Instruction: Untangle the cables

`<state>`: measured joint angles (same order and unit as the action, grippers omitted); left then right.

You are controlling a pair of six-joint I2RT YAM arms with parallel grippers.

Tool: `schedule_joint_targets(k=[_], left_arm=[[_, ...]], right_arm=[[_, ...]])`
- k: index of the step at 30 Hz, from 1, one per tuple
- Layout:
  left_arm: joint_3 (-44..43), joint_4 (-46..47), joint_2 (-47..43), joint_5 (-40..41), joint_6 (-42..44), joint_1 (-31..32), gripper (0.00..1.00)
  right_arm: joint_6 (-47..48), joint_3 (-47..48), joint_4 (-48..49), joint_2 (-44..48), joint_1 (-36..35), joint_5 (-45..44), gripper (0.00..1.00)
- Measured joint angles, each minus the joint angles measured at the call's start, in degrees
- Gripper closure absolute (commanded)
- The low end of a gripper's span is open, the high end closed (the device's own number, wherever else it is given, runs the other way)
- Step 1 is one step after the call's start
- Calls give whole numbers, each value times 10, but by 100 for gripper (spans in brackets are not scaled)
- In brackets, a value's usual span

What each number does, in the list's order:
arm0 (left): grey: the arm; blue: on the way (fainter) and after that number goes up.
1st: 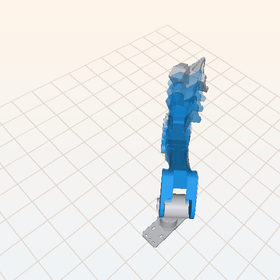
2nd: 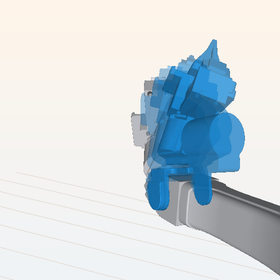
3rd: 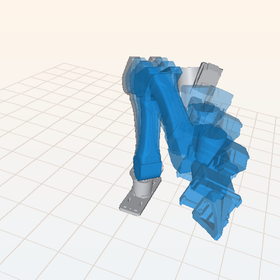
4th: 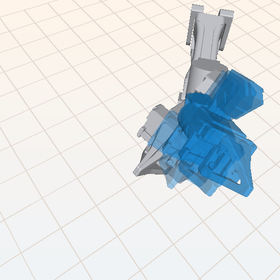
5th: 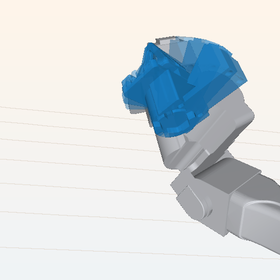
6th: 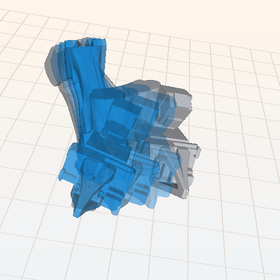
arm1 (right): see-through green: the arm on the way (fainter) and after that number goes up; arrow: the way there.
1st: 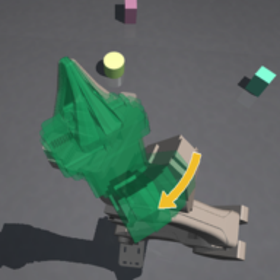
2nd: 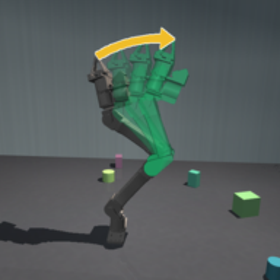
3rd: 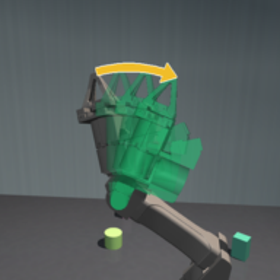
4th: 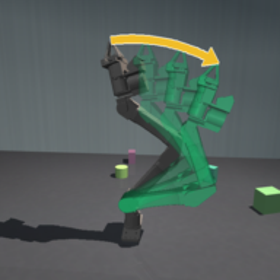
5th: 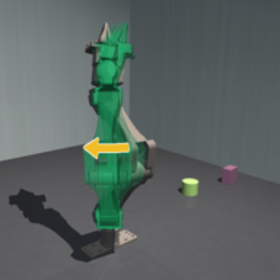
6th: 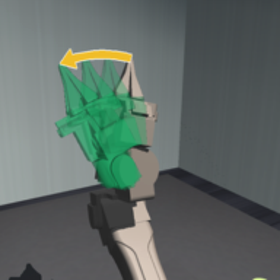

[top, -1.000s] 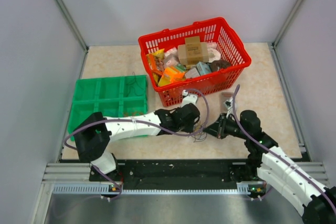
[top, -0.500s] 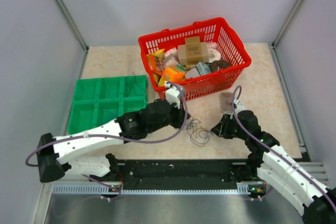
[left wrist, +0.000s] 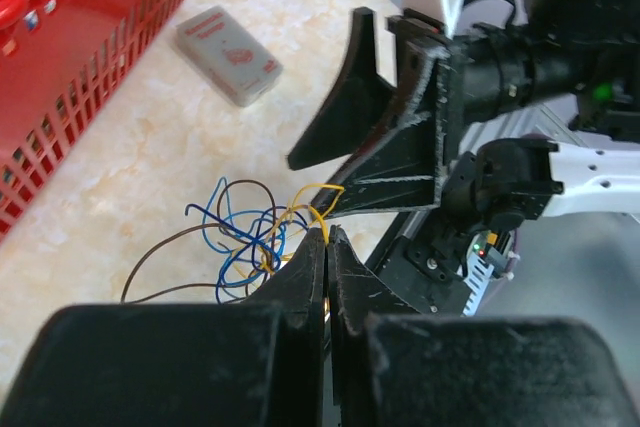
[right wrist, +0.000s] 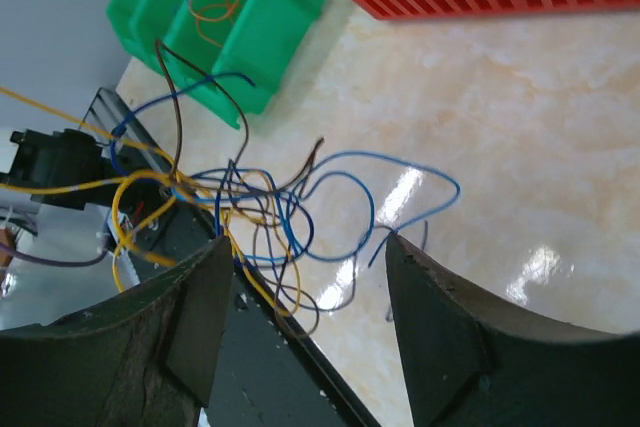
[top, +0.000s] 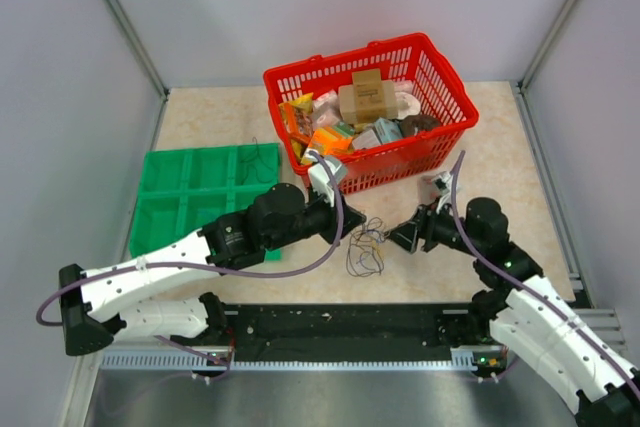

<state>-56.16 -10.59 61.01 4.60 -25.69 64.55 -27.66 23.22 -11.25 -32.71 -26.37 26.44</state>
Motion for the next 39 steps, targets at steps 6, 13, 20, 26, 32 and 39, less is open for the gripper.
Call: schedule_joint_targets(k=[6,13,20,26,32,39], left_arm=[[-9,3,0,-70,39,0,100],[-9,5,0,-134,91,0,100],[-9,7,16,-165,145,0,100],[-9,7,24,-174,170,0,100],[-9,7,24,-176,178,0,100],[-7,4,-2,-153,179,0,100]], right_arm=[[-7,51,23,-66,0,21,51],[46,138,-62,-45,0,-91,41],[54,171,-39,-139,-13,59,41],[70,171,-49,-213,-73,110,46],[64,169,-35,-214,-84,105,100],[-3,120,1,-174,-85,-26,100]])
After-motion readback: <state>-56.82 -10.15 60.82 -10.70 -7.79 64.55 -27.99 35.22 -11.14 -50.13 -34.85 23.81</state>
